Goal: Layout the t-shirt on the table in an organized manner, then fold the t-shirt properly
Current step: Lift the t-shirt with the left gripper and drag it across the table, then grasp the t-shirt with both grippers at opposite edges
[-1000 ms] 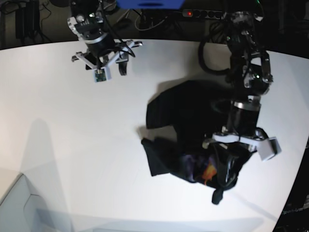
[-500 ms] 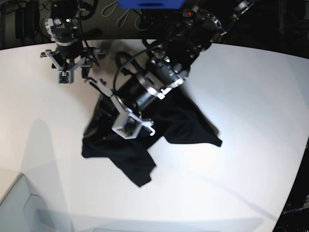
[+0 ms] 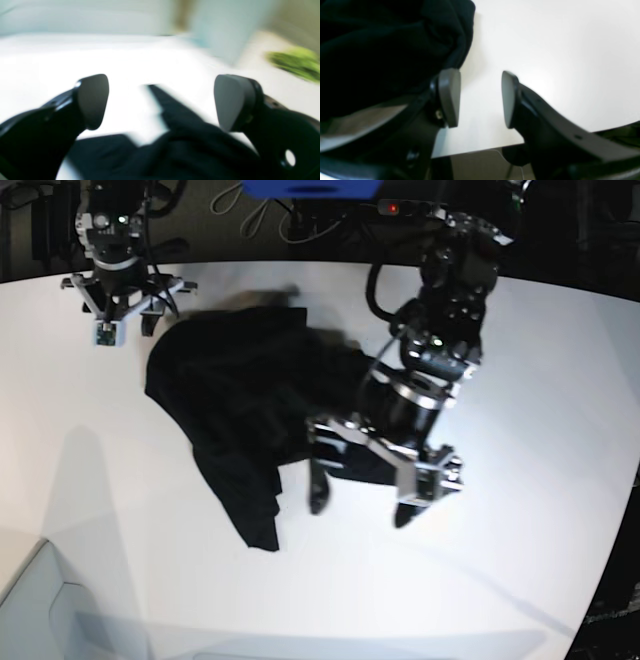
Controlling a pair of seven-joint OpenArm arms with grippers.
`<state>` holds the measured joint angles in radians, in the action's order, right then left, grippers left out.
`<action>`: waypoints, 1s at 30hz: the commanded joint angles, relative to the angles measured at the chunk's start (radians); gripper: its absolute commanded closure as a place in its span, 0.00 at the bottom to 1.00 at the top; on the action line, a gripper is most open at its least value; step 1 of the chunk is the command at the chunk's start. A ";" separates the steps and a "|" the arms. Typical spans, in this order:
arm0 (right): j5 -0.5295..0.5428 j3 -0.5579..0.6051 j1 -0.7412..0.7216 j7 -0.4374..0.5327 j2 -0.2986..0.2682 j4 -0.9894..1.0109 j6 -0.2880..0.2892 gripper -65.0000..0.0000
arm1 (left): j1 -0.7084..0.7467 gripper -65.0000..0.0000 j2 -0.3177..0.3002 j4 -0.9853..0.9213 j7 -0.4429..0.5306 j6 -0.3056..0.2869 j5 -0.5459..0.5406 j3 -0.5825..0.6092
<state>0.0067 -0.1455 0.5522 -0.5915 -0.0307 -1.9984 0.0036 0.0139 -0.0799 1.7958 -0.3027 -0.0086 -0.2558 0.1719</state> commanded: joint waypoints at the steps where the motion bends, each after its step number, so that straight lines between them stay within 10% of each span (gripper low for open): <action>1: -0.001 0.001 -0.001 0.018 0.004 -0.020 0.002 0.58 | -0.010 0.00 0.004 -0.009 0.024 0.006 -0.001 -0.062; 6: -0.001 0.002 -0.002 0.026 0.027 -0.020 0.003 0.58 | -0.018 0.00 0.010 -0.166 0.024 0.005 -0.001 -0.277; 30: -0.001 0.040 -0.047 0.018 0.035 -0.015 0.003 0.58 | -0.164 0.00 0.093 -0.583 0.030 0.003 -0.003 -0.226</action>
<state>0.0071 -0.1036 0.5022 -0.5911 0.0078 -1.9984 0.0036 -0.1249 0.0120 1.1900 -0.3023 -0.0025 -0.2554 -0.0551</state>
